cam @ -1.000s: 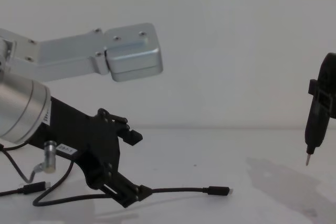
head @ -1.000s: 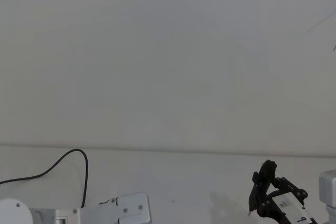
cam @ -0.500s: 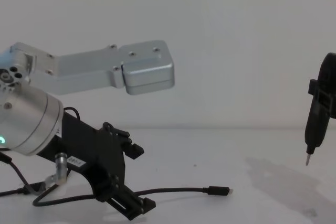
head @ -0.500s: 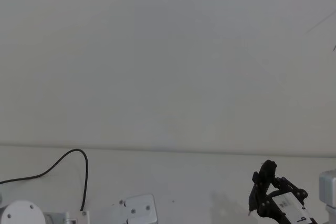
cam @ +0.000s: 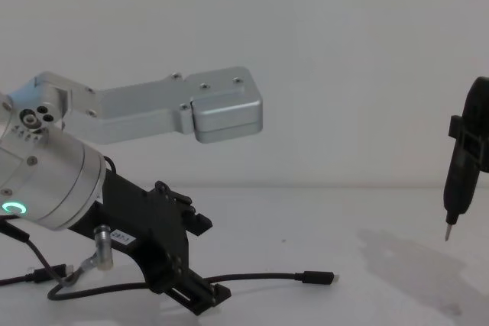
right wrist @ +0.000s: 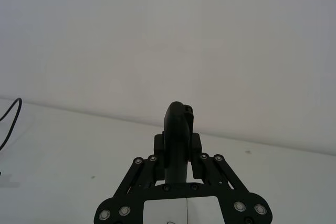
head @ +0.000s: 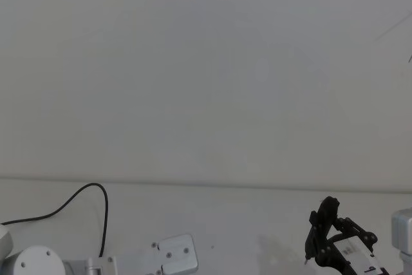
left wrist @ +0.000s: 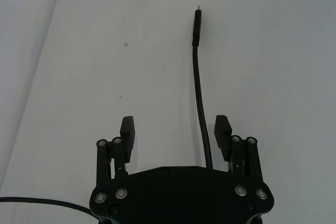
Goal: Pick up the data cable with the one hand.
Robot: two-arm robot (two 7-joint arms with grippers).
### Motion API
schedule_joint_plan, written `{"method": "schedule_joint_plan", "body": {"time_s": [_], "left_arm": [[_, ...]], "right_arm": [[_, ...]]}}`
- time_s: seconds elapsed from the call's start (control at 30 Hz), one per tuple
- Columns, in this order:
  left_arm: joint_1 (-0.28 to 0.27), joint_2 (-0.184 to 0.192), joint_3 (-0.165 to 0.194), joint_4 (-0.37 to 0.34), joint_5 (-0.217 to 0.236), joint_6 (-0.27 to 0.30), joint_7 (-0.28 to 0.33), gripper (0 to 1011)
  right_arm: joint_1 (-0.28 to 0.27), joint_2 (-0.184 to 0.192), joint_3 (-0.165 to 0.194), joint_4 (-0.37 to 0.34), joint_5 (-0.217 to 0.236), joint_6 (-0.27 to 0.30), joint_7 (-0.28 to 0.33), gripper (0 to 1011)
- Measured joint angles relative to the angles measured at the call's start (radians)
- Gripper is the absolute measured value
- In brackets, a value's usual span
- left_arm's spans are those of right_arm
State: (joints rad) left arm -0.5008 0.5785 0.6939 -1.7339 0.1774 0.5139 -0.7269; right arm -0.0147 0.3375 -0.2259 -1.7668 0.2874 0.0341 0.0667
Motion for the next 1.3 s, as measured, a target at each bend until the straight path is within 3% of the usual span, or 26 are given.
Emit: {"method": "schedule_joint_plan", "body": {"time_s": [0.67, 0.83, 1.03, 1.3], "left_arm": [[-0.001, -0.016, -0.002, 0.013, 0.009, 0.009, 0.01, 383], [-0.001, -0.018, -0.002, 0.013, 0.01, 0.009, 0.011, 183], [-0.001, -0.019, -0.002, 0.014, 0.011, 0.01, 0.011, 58], [0.0, -0.019, -0.002, 0.015, 0.011, 0.01, 0.012, 54]], "right_arm": [[0.0, 0.0, 0.0, 0.0, 0.0, 0.0, 0.0, 268], [0.0, 0.0, 0.0, 0.0, 0.0, 0.0, 0.0, 268], [0.0, 0.0, 0.0, 0.0, 0.0, 0.0, 0.0, 268], [0.0, 0.0, 0.0, 0.0, 0.0, 0.0, 0.0, 268]]}}
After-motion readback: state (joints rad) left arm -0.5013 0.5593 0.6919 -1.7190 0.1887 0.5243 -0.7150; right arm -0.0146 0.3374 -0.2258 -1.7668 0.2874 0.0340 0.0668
